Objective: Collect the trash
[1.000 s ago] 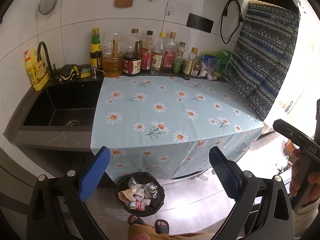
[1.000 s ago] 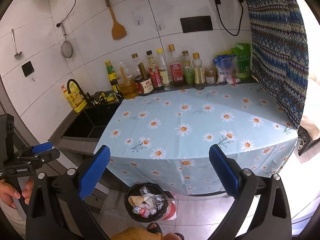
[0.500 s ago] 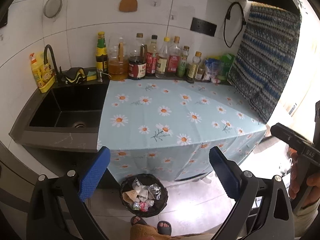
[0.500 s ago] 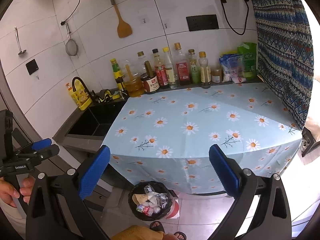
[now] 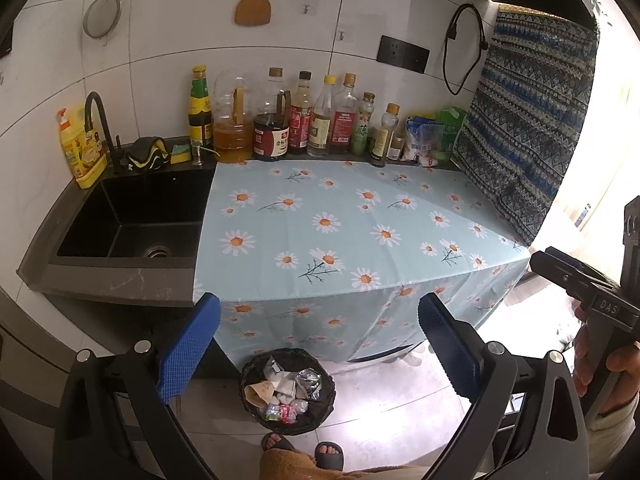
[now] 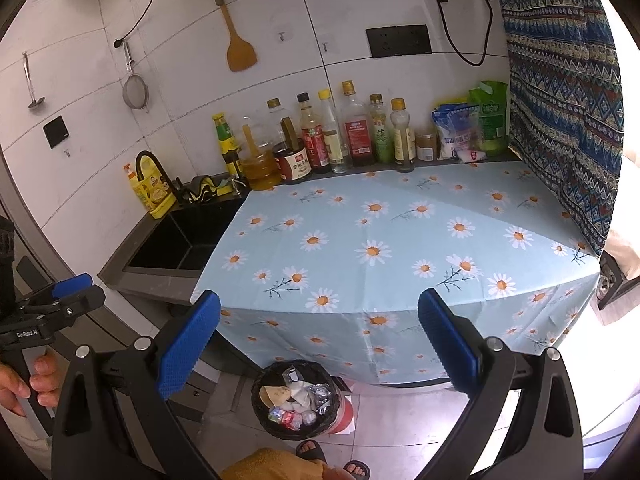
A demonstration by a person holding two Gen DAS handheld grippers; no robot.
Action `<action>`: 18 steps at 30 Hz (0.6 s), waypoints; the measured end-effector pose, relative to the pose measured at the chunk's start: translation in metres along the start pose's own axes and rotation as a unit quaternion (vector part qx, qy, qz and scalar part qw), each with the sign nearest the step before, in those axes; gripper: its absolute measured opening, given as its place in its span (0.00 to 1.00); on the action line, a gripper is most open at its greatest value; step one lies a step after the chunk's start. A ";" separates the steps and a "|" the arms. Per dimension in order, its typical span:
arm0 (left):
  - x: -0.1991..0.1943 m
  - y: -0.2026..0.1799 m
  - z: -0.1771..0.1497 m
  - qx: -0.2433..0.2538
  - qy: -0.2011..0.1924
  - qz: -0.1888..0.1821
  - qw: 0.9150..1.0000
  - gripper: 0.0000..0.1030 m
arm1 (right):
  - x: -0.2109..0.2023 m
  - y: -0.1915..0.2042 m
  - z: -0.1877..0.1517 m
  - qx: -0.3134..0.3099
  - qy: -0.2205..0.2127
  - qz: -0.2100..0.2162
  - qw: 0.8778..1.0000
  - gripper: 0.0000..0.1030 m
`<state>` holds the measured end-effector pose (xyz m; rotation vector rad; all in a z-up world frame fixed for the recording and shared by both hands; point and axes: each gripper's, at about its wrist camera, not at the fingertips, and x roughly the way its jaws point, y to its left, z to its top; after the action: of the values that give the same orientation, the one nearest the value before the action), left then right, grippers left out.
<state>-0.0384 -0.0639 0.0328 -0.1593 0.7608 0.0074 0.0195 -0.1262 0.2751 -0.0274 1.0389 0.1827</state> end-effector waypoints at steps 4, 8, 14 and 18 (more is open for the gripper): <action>0.000 0.000 0.001 0.000 -0.001 -0.001 1.000 0.93 | 0.000 0.000 0.000 0.000 0.000 -0.003 1.000 0.95; 0.000 0.002 0.001 -0.004 -0.001 0.001 1.000 0.93 | -0.001 0.000 0.001 -0.001 0.001 -0.003 1.000 0.95; -0.002 0.003 0.001 -0.006 -0.003 0.006 1.000 0.93 | 0.000 0.003 0.000 -0.005 0.005 -0.003 1.000 0.95; -0.001 0.003 0.001 -0.007 -0.001 0.008 1.000 0.93 | 0.002 0.002 0.002 -0.006 0.007 -0.002 1.000 0.95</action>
<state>-0.0392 -0.0606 0.0337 -0.1667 0.7599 0.0293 0.0216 -0.1239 0.2746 -0.0416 1.0507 0.1855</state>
